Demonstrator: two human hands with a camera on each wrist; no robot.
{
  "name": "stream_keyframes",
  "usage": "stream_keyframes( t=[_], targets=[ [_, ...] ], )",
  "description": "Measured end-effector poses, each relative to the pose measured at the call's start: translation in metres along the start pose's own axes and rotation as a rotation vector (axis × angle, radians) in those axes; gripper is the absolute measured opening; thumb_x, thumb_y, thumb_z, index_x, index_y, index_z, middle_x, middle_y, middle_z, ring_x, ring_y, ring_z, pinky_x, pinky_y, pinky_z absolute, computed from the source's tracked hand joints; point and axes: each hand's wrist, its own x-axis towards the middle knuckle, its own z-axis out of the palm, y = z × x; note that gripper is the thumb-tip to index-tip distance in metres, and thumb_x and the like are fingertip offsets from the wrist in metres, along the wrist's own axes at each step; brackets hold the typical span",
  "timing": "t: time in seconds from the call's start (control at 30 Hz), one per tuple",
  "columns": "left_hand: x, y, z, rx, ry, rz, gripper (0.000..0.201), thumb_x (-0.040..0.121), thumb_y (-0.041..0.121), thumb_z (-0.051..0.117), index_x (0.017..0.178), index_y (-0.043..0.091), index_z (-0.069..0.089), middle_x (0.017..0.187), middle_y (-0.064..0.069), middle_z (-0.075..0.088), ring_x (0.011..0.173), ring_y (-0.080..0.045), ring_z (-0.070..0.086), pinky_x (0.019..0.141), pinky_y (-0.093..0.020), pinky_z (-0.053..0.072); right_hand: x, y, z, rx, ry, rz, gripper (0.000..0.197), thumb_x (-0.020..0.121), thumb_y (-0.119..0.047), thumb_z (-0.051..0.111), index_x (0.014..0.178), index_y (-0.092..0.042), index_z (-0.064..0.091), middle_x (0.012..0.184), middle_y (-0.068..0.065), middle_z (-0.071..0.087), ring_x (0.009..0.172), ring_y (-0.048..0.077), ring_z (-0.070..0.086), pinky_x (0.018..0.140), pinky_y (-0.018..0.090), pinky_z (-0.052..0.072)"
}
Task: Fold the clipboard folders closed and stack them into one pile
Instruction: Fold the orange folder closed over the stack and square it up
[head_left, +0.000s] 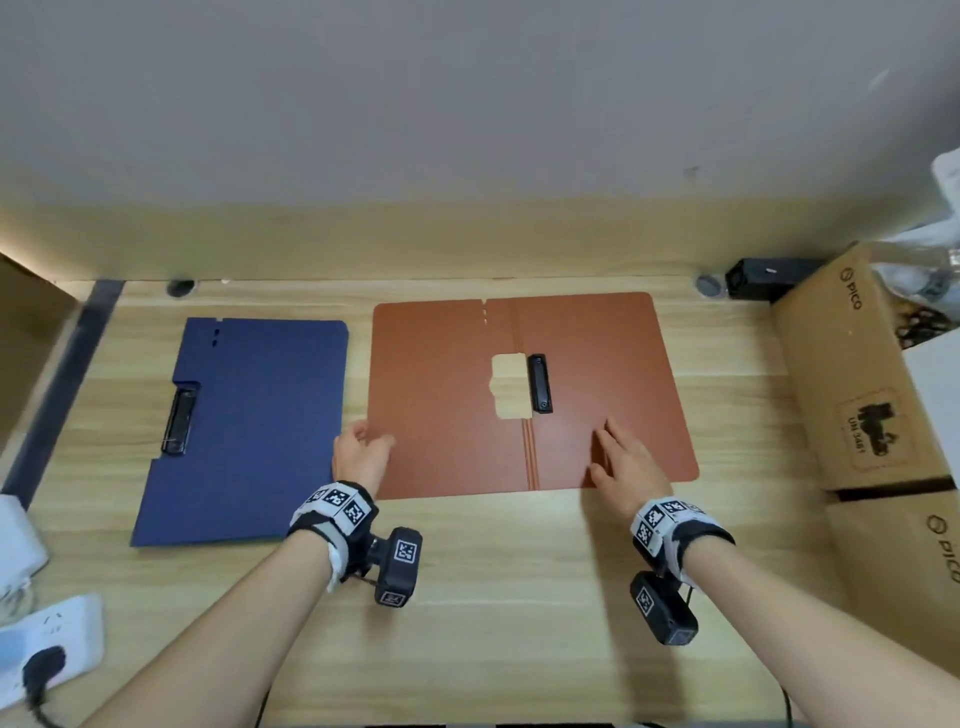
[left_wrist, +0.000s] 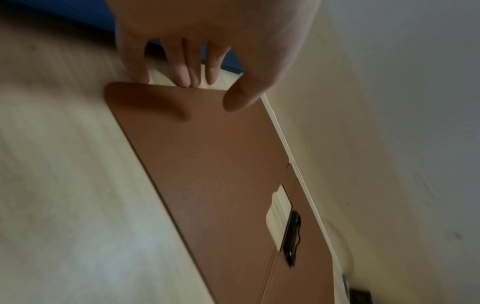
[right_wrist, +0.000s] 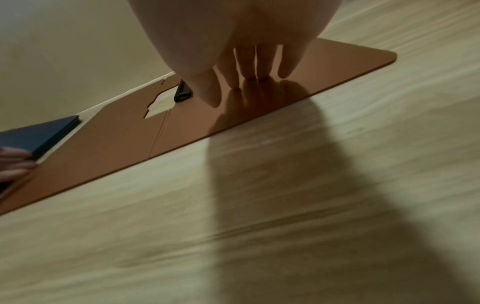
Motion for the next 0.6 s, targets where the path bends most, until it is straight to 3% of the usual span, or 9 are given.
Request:
stream_keyframes(
  t=[0.17, 0.23, 0.3, 0.4, 0.47, 0.53, 0.6],
  targets=[
    [0.001, -0.008, -0.006, -0.189, 0.054, -0.14, 0.073, 0.065, 0.03, 0.068, 0.134, 0.013, 0.053, 0.13, -0.009, 0.06, 0.116, -0.031, 0.058, 0.103, -0.049, 0.045, -0.004, 0.007, 0.002, -0.035, 0.025, -0.053, 0.061, 0.098, -0.035, 0.045, 0.152, -0.019, 0.023, 0.164, 0.0, 0.011, 0.15, 0.021, 0.015, 0.118, 0.032, 0.011],
    [-0.005, -0.008, -0.012, -0.206, 0.023, -0.17, 0.06, 0.064, 0.025, 0.071, 0.121, 0.009, 0.062, 0.117, -0.011, 0.067, 0.104, -0.031, 0.064, 0.097, -0.045, 0.051, -0.007, 0.006, 0.002, -0.053, 0.015, -0.06, 0.061, 0.099, -0.035, 0.044, 0.153, -0.018, 0.022, 0.164, 0.0, 0.01, 0.151, 0.02, 0.012, 0.119, 0.031, 0.008],
    [-0.019, -0.003, -0.019, -0.224, -0.04, -0.144, 0.031, 0.076, 0.009, 0.068, 0.107, 0.006, 0.067, 0.1, -0.013, 0.07, 0.088, -0.028, 0.066, 0.083, -0.036, 0.054, -0.013, 0.004, 0.002, -0.077, 0.007, -0.069, 0.061, 0.099, -0.036, 0.044, 0.153, -0.018, 0.023, 0.164, 0.001, 0.011, 0.15, 0.02, 0.014, 0.12, 0.032, 0.011],
    [-0.026, -0.006, -0.027, -0.178, -0.086, -0.06, 0.023, 0.084, -0.003, 0.059, 0.102, 0.008, 0.067, 0.093, -0.011, 0.071, 0.077, -0.024, 0.066, 0.07, -0.03, 0.054, -0.024, -0.004, 0.007, -0.097, -0.009, -0.066, 0.061, 0.098, -0.036, 0.044, 0.153, -0.018, 0.024, 0.164, 0.0, 0.013, 0.149, 0.022, 0.019, 0.12, 0.035, 0.017],
    [-0.024, -0.009, -0.035, -0.141, -0.08, 0.011, 0.021, 0.085, 0.002, 0.06, 0.098, 0.016, 0.068, 0.098, -0.007, 0.073, 0.086, -0.024, 0.069, 0.081, -0.037, 0.057, -0.028, -0.012, 0.011, -0.113, -0.02, -0.062, 0.061, 0.097, -0.037, 0.044, 0.152, -0.018, 0.026, 0.163, 0.0, 0.017, 0.145, 0.024, 0.026, 0.118, 0.036, 0.023],
    [-0.017, -0.019, -0.045, -0.123, -0.063, 0.057, 0.027, 0.081, 0.014, 0.065, 0.107, 0.019, 0.068, 0.113, -0.005, 0.071, 0.104, -0.025, 0.067, 0.095, -0.047, 0.053, -0.032, -0.023, 0.014, -0.128, -0.03, -0.06, 0.059, 0.096, -0.037, 0.045, 0.15, -0.019, 0.03, 0.161, -0.001, 0.023, 0.137, 0.024, 0.035, 0.113, 0.038, 0.033],
    [-0.016, -0.026, -0.057, -0.118, -0.06, 0.105, 0.039, 0.078, 0.023, 0.065, 0.117, 0.021, 0.064, 0.123, -0.003, 0.067, 0.118, -0.024, 0.062, 0.099, -0.048, 0.05, -0.037, -0.037, 0.017, -0.131, -0.034, -0.062, 0.056, 0.094, -0.035, 0.045, 0.147, -0.021, 0.035, 0.156, -0.002, 0.032, 0.13, 0.023, 0.04, 0.106, 0.038, 0.041]
  ],
)
